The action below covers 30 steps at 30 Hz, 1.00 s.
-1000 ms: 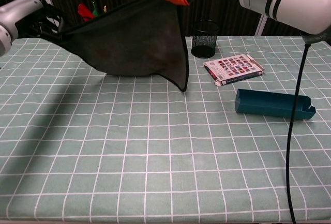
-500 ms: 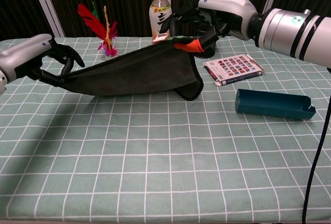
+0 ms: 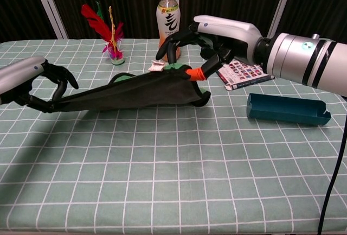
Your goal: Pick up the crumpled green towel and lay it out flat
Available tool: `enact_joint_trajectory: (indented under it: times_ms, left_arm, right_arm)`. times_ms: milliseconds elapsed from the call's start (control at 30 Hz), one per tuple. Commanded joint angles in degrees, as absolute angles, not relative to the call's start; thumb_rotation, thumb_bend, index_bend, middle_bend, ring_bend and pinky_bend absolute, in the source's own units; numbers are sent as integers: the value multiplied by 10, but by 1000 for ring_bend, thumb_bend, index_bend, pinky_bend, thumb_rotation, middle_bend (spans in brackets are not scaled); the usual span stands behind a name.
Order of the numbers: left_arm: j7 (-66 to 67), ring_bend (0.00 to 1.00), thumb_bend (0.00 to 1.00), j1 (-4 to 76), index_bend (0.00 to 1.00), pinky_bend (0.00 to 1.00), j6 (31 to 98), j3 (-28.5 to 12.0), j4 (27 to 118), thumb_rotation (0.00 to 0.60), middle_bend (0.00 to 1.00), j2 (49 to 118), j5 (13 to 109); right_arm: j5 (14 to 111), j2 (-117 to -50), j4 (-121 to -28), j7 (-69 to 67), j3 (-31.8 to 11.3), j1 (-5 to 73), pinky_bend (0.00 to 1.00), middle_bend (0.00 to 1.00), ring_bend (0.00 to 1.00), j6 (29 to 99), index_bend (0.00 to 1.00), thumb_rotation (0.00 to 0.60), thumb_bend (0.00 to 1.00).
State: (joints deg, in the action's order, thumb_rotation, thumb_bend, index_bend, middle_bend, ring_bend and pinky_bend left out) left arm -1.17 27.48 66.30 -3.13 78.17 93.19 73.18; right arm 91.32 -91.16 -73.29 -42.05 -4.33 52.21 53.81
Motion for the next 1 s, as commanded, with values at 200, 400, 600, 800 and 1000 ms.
enact_joint_trajectory:
  times_ms: [200, 400, 600, 800, 1000]
  left_arm:
    - [-2, 241, 418, 264, 769, 259, 650, -23, 768, 600, 438, 942, 733]
    - [14, 241, 405, 255, 754, 259, 648, -11, 773, 600, 429, 939, 743]
    - [46, 239, 274, 252, 490, 257, 628, -3, 795, 600, 328, 927, 734]
    - [74, 192, 111, 252, 247, 248, 616, -1, 816, 600, 209, 918, 728]
    - [77, 159, 59, 247, 205, 243, 624, -2, 834, 555, 155, 909, 737]
  right_arm:
    - [925, -936, -726, -379, -17, 511, 0, 230, 0, 541, 613, 600, 357]
    - [928, -943, -733, -357, -5, 502, 0, 222, 0, 547, 591, 600, 353]
    - [932, -943, -738, -315, 8, 495, 0, 157, 0, 544, 431, 575, 174]
    - [928, -934, -760, -274, 13, 487, 0, 67, 0, 542, 197, 417, 0]
    - [923, -912, -783, -242, 7, 476, 0, 32, 0, 558, 116, 341, 0]
